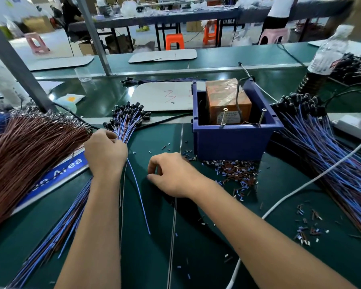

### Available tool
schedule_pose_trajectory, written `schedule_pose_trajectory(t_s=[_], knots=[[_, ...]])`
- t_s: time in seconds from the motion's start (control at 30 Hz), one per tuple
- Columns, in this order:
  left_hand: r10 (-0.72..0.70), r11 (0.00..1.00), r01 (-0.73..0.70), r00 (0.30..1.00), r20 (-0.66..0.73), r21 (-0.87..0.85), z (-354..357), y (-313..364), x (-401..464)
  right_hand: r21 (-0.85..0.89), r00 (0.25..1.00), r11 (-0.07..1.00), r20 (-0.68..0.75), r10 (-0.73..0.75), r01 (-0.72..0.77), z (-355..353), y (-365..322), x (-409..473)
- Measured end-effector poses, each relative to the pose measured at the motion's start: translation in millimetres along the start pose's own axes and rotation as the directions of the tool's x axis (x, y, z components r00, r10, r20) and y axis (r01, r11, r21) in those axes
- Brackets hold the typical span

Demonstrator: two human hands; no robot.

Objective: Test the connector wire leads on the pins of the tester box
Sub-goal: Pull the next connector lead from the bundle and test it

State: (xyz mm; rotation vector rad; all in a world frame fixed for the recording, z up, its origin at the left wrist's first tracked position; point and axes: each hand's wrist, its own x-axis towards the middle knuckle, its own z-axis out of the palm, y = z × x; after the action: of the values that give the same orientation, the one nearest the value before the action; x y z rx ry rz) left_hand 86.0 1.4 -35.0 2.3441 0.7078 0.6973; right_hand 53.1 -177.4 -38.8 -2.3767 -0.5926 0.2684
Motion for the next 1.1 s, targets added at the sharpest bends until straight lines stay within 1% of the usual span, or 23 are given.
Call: schedule_pose_trajectory(t_s=[0.07,0.13,0.2,0.27,0.3,0.37,0.43,0.5,0.6,0.63,0.7,0.8,0.83,0.93,1.0,1.03,1.07,1.1], knots=[[-0.009,1.0,0.009,0.999,-0.033,-0.005,1,2,-1,-0.016,1.0,1.0,0.016,0.002,-0.002,-1,-1,1],[0.003,0.999,-0.001,0.999,-0.05,0.04,5,4,4,-0.022,0.999,1.0,0.029,0.016,-0.016,-3,-2,3],[0.053,0.977,-0.05,0.999,-0.008,0.205,10,8,15,-0.046,0.999,0.998,0.034,0.033,-0.032,-4,-5,5],[0.073,0.916,-0.093,0.995,0.064,0.389,16,12,30,-0.081,0.999,0.996,0.02,0.039,-0.037,-1,-8,6],[0.054,0.898,-0.088,0.994,0.09,0.431,18,14,37,-0.088,0.999,0.995,0.012,0.039,-0.038,0,-9,6],[0.012,0.899,-0.061,0.993,0.114,0.434,21,16,50,-0.101,0.999,0.994,0.001,0.034,-0.034,2,-9,6],[0.024,0.916,-0.068,0.993,0.116,0.395,21,17,61,-0.111,1.0,0.993,-0.006,0.026,-0.026,2,-9,5],[0.031,0.947,-0.068,0.992,0.121,0.315,21,15,69,-0.096,1.0,0.995,-0.004,0.024,-0.024,1,-7,4],[-0.058,0.994,0.044,0.987,0.148,0.097,18,16,66,-0.055,1.0,0.998,-0.005,0.026,-0.026,0,-5,3],[-0.086,0.996,0.084,0.986,0.139,0.02,18,18,65,-0.043,1.0,0.999,-0.004,0.026,-0.026,-1,-4,3],[-0.099,0.99,0.108,0.991,0.091,-0.094,16,22,63,-0.003,1.0,1.0,0.01,0.024,-0.024,-2,-2,2],[-0.074,0.977,0.078,0.997,0.028,-0.198,12,31,61,0.062,1.0,0.998,0.023,0.015,-0.017,-3,0,0],[-0.061,0.977,0.063,0.998,0.019,-0.205,9,33,59,0.062,1.0,0.998,0.022,0.011,-0.012,-3,0,-1],[0.035,0.993,-0.035,0.999,-0.006,-0.11,6,37,54,0.06,1.0,0.998,0.006,0.005,-0.006,-4,-1,-4],[0.056,0.995,-0.059,0.998,-0.03,-0.082,3,41,50,0.075,1.0,0.997,-0.002,0.003,-0.003,-5,-1,-5],[0.06,0.991,-0.063,0.998,-0.03,-0.119,0,44,47,0.086,1.0,0.996,-0.001,0.003,-0.003,-5,-1,-6],[0.042,0.972,-0.046,0.999,-0.021,-0.229,-1,49,47,0.1,1.0,0.995,0.002,0.004,-0.004,-6,-1,-7],[0.014,0.931,-0.009,1.0,0.012,-0.365,-6,55,45,0.115,1.0,0.993,0.007,0.005,-0.005,-7,-1,-8]])
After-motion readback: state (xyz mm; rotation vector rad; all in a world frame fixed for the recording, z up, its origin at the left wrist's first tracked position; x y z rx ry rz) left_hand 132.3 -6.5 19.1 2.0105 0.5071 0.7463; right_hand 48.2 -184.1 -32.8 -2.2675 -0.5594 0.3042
